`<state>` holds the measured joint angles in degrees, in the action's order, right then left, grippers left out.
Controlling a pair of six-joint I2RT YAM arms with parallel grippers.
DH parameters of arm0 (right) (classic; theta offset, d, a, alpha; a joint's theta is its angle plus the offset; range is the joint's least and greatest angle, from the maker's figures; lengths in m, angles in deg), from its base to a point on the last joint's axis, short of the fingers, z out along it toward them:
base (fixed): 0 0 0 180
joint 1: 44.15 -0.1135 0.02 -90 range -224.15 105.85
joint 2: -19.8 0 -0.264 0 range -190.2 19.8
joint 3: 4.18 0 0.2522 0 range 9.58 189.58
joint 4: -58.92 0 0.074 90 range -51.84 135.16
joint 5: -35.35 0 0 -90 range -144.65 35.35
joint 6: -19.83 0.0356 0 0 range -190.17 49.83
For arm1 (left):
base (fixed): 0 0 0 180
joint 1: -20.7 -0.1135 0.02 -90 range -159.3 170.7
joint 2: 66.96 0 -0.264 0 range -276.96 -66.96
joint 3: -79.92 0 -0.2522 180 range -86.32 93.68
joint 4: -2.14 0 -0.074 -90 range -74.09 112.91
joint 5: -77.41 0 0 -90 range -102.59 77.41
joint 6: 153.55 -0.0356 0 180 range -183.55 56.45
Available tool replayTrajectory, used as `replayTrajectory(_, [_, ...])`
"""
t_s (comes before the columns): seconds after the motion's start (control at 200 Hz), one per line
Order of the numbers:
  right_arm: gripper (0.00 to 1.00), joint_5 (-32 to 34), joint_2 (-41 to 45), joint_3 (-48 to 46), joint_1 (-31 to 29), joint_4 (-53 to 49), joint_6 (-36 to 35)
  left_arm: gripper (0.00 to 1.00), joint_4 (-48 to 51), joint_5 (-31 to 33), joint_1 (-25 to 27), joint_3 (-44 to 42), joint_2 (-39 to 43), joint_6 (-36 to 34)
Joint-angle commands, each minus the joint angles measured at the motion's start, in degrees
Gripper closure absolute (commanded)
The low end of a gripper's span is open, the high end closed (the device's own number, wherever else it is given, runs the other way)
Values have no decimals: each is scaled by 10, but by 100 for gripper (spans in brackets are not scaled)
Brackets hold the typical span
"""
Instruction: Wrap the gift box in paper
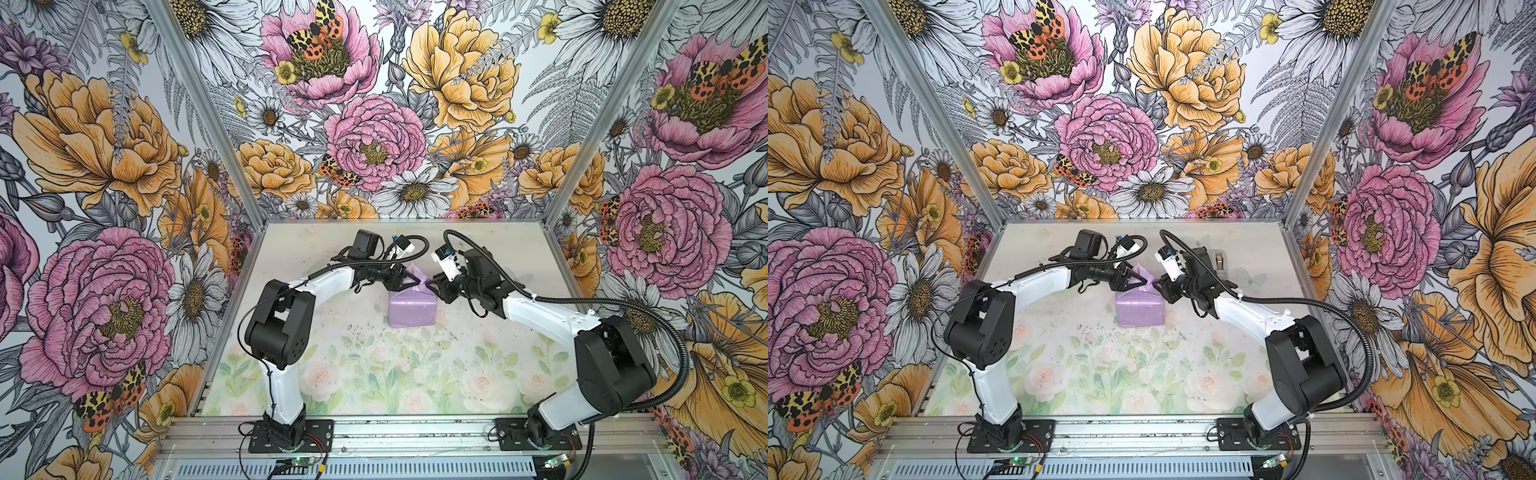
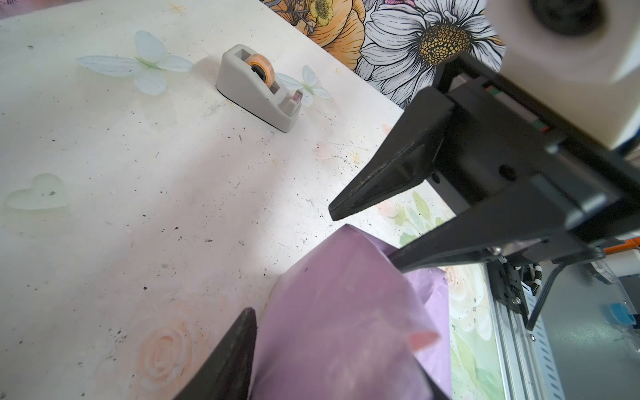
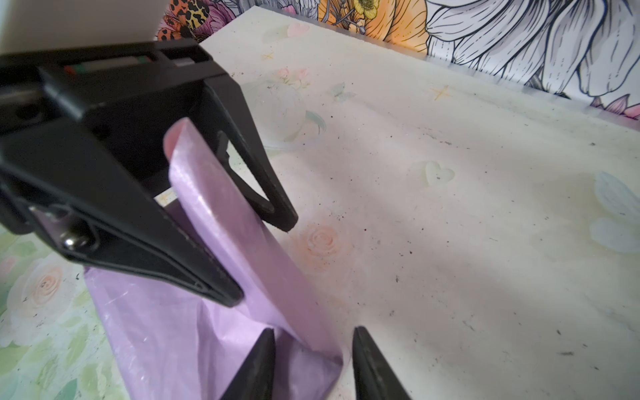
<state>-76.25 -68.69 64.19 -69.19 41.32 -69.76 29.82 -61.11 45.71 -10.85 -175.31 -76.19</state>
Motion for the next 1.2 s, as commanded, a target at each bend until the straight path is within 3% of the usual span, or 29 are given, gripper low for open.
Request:
replayTrajectory(0.0, [64, 13, -14, 17, 1, 19, -7, 48, -2, -14, 0, 9, -14, -13])
replayTrajectory(0.235, [65, -3, -13, 10, -1, 34, -1, 54, -2, -14, -1, 10, -21, -15])
replayTrajectory(0.425, [53, 4, 27, 0, 1, 28, 0, 65, -3, -17, 0, 12, -17, -13])
replayTrajectory(0.525, [51, 11, 71, -20, 1, 26, 12, 73, -3, -16, 0, 10, -10, -13])
replayTrajectory(0.911, [64, 34, 273, -164, -38, 22, 211, 91, -68, 2, 5, -31, 16, 43])
replayTrajectory(1.191, [72, 48, 225, -213, -87, 84, 320, 98, -85, 56, 20, -68, 56, 68])
